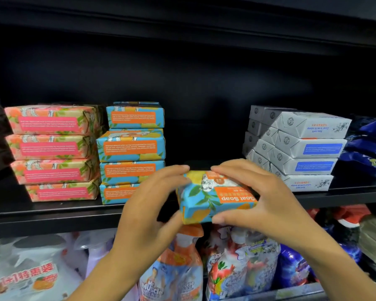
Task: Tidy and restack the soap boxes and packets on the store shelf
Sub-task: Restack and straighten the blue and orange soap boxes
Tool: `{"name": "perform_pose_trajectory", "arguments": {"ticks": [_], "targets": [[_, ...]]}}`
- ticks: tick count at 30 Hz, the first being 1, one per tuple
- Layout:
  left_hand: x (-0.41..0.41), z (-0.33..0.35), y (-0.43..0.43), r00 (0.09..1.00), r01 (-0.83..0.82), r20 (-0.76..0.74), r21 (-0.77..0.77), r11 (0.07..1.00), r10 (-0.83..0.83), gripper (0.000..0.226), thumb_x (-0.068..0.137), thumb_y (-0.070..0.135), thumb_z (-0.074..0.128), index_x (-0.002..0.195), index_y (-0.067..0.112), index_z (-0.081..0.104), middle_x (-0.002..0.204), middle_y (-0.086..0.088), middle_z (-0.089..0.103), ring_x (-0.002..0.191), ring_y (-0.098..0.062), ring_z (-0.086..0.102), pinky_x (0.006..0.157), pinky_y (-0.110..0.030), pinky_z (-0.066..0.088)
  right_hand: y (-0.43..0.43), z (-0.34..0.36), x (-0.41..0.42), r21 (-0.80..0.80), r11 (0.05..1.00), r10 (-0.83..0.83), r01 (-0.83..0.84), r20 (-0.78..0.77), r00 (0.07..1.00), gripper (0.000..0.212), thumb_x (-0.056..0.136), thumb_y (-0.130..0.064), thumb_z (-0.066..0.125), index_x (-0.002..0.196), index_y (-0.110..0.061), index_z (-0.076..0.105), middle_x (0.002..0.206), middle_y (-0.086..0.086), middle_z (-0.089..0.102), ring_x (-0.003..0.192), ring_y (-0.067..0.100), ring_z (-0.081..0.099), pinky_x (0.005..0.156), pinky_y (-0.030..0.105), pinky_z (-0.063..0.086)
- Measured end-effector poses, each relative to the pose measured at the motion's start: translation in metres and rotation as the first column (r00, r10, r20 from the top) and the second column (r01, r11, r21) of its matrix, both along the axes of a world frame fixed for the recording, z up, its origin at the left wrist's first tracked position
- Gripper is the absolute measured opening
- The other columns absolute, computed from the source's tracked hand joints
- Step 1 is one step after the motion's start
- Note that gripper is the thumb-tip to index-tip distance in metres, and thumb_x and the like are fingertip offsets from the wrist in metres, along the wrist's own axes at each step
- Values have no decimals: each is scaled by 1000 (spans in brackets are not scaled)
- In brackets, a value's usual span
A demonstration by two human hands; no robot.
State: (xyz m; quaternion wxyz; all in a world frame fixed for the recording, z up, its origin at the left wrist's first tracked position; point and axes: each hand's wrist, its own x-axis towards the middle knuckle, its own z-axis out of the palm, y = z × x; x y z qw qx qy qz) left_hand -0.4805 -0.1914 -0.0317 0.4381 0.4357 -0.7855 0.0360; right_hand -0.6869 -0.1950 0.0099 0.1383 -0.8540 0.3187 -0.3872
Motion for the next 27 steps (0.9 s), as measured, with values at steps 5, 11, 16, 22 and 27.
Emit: {"name": "perform_pose_trajectory", "arguments": {"ticks": [5, 11, 16, 22, 27], "targets": [[17, -17, 23, 984, -179, -45, -231, 956, 173, 31, 81, 43, 61, 95, 16, 67, 93, 11, 63, 88, -5, 56, 77, -14, 42, -26, 0, 5, -127, 973, -191, 193, 28, 981, 69, 60, -42, 81, 120, -17, 60, 112, -11, 53, 104, 5, 49, 87, 13, 38], [26, -25, 17, 972, -188, 89, -263, 946, 218, 26, 85, 35, 60, 77, 13, 72, 78, 5, 68, 72, -18, 63, 63, -30, 48, -66, -6, 31, -100, 972, -221, 212, -100, 970, 65, 67, -40, 80, 123, -18, 57, 109, -11, 51, 104, 7, 46, 83, 12, 35], [31, -28, 16, 984, -142, 69, -243, 960, 163, 15, 82, 27, 69, 83, 13, 74, 84, 7, 70, 77, -16, 64, 69, -27, 49, -73, -12, 45, -106, 979, -193, 175, -193, 962, 58, 73, -44, 74, 125, -22, 57, 121, -8, 58, 113, 10, 47, 94, 27, 40], [33, -27, 16, 987, -132, 61, -221, 966, 149, 11, 77, 21, 71, 83, 13, 75, 85, 7, 71, 79, -14, 65, 71, -25, 48, -60, -16, 43, -260, 933, -297, 250, -161, 941, 40, 79, -34, 70, 117, -20, 64, 118, -7, 61, 112, 12, 50, 91, 31, 43], [36, -25, 19, 993, -108, 26, -176, 979, 114, 10, 75, 19, 72, 81, 14, 77, 85, 9, 71, 80, -10, 65, 71, -26, 50, -59, -18, 45, -291, 917, -332, 273, -176, 927, 37, 84, -28, 67, 119, -17, 63, 118, -4, 61, 111, 13, 50, 90, 33, 44]]}}
